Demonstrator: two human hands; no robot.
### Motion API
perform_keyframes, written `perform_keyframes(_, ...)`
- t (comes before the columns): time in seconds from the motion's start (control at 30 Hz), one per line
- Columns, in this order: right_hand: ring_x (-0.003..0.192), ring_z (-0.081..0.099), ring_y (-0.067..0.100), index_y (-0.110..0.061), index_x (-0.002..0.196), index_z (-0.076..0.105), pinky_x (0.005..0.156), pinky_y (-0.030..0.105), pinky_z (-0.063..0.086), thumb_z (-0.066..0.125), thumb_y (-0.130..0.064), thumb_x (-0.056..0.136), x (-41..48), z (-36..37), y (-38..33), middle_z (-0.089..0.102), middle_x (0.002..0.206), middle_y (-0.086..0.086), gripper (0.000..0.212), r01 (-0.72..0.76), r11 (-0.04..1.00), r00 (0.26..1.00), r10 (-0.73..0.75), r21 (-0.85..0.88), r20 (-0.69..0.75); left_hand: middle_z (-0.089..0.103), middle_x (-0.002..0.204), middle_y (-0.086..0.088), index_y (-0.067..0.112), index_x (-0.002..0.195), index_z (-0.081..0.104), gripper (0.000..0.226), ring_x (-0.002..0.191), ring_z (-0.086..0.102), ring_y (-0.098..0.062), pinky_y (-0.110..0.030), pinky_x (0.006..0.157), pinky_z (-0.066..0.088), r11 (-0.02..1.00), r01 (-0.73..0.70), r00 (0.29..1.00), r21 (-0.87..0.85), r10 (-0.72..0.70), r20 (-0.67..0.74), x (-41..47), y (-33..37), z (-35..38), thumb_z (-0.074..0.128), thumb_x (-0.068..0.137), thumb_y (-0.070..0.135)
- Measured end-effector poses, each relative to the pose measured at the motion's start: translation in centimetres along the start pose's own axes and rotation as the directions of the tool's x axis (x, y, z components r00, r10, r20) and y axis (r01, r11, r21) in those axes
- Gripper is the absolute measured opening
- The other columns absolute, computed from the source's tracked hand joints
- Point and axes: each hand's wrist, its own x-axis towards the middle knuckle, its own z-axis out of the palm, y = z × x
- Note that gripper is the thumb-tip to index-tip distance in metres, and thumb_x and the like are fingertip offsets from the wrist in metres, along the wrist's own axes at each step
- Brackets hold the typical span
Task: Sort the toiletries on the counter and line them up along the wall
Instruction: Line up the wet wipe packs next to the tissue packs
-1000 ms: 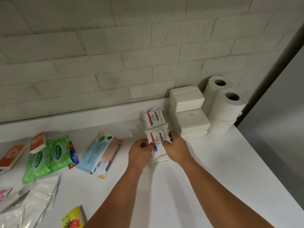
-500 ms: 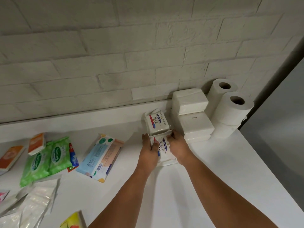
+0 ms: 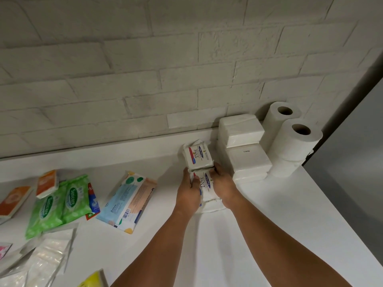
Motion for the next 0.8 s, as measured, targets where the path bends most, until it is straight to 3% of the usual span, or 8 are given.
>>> perform_keyframes(0.13, 0.100, 0.068, 0.020, -0.031, 0.122, 0.058, 0.087, 0.040, 0.058, 0.035, -0.016, 0.097, 0.1, 0.2, -0.5, 0.069, 0.114, 0.003, 0.038, 0.009, 0.998, 1.000, -0.008, -0.067, 0.021, 0.070, 0.115, 0.005, 0.038, 0.134, 0.046, 0.033, 0.096, 0.072, -0.015, -0.036, 0.078, 0.060, 0.998, 0.020, 1.000, -0.051, -0.021, -0.009, -0.3, 0.6, 0.0, 0.040, 0.107, 0.021)
perform_keyframes(0.3, 0.098, 0.067, 0.021, -0.015, 0.118, 0.052, 0.071, 0.026, 0.057, 0.036, -0.002, 0.098, -0.5, -0.4, -1.3, 0.065, 0.117, 0.009, 0.029, 0.024, 0.999, 1.000, -0.025, -0.038, -0.020, 0.069, 0.122, 0.002, 0.036, 0.147, 0.035, 0.045, 0.103, 0.071, -0.017, -0.044, 0.089, 0.059, 0.998, 0.051, 0.998, -0.042, -0.050, 0.025, -0.1, 0.6, -0.3, 0.045, 0.103, 0.026)
perform_keyframes(0.4, 0.098, 0.062, 0.017, -0.013, 0.127, 0.046, 0.066, 0.013, 0.051, 0.035, -0.002, 0.099, -1.2, -0.3, -1.8, 0.057, 0.118, 0.003, 0.032, 0.063, 0.989, 0.997, -0.069, -0.136, -0.038, 0.073, 0.091, 0.006, 0.039, 0.153, 0.026, 0.054, 0.077, 0.070, -0.013, -0.034, 0.060, 0.060, 0.996, 0.085, 0.996, -0.037, -0.085, 0.012, -0.2, 0.8, -0.7, 0.046, 0.104, 0.028)
perform_keyframes(0.47, 0.107, 0.059, 0.020, -0.016, 0.134, 0.043, 0.076, 0.016, 0.052, 0.039, -0.006, 0.097, -1.9, 0.0, -2.0, 0.052, 0.123, 0.002, 0.038, 0.127, 0.956, 0.987, -0.148, -0.263, -0.062, 0.067, 0.073, 0.002, 0.041, 0.154, 0.022, 0.055, 0.060, 0.059, -0.011, -0.031, 0.050, 0.054, 0.997, 0.071, 0.997, -0.015, -0.071, 0.007, -0.7, 1.5, -1.0, 0.045, 0.105, 0.031)
perform_keyframes(0.53, 0.124, 0.050, 0.027, -0.019, 0.141, 0.037, 0.101, 0.036, 0.048, 0.041, -0.016, 0.095, -2.4, 0.2, -1.9, 0.049, 0.137, 0.006, 0.047, 0.203, 0.884, 0.970, -0.241, -0.420, -0.040, 0.070, 0.107, 0.001, 0.039, 0.155, 0.020, 0.056, 0.078, 0.061, -0.009, -0.032, 0.070, 0.057, 0.999, 0.053, 0.999, -0.010, -0.053, -0.001, -1.3, 2.3, -1.4, 0.045, 0.105, 0.034)
perform_keyframes(0.6, 0.143, 0.029, 0.029, -0.016, 0.151, 0.027, 0.118, 0.039, 0.029, 0.042, -0.019, 0.098, -3.3, 0.5, -2.4, 0.030, 0.155, 0.009, 0.056, 0.225, 0.822, 0.964, -0.265, -0.523, -0.001, 0.055, 0.136, 0.005, 0.029, 0.158, 0.021, 0.057, 0.114, 0.056, -0.012, -0.022, 0.092, 0.042, 0.996, 0.008, 1.000, 0.087, -0.005, -0.030, -2.1, 3.3, -2.2, 0.044, 0.106, 0.033)
perform_keyframes(0.7, 0.149, 0.019, 0.021, -0.016, 0.152, 0.029, 0.118, 0.030, 0.025, 0.045, -0.020, 0.099, -4.9, 1.7, -3.5, 0.021, 0.161, 0.007, 0.056, 0.292, 0.798, 0.937, -0.348, -0.527, -0.009, 0.047, 0.152, -0.003, 0.021, 0.155, 0.031, 0.053, 0.139, 0.045, -0.019, -0.015, 0.100, 0.028, 0.953, -0.097, 0.988, 0.288, 0.126, -0.085, -2.8, 3.6, -4.0, 0.046, 0.105, 0.030)
perform_keyframes(0.8, 0.138, 0.041, 0.020, -0.014, 0.140, 0.050, 0.111, 0.027, 0.036, 0.051, -0.016, 0.096, -6.3, 3.8, -4.4, 0.046, 0.149, 0.005, 0.044, 0.427, 0.746, 0.872, -0.490, -0.510, 0.014, 0.057, 0.144, -0.001, 0.020, 0.147, 0.047, 0.045, 0.129, 0.056, -0.019, -0.017, 0.102, 0.036, 0.898, -0.171, 0.963, 0.405, 0.239, -0.123, -3.5, 3.2, -6.9, 0.052, 0.102, 0.026)
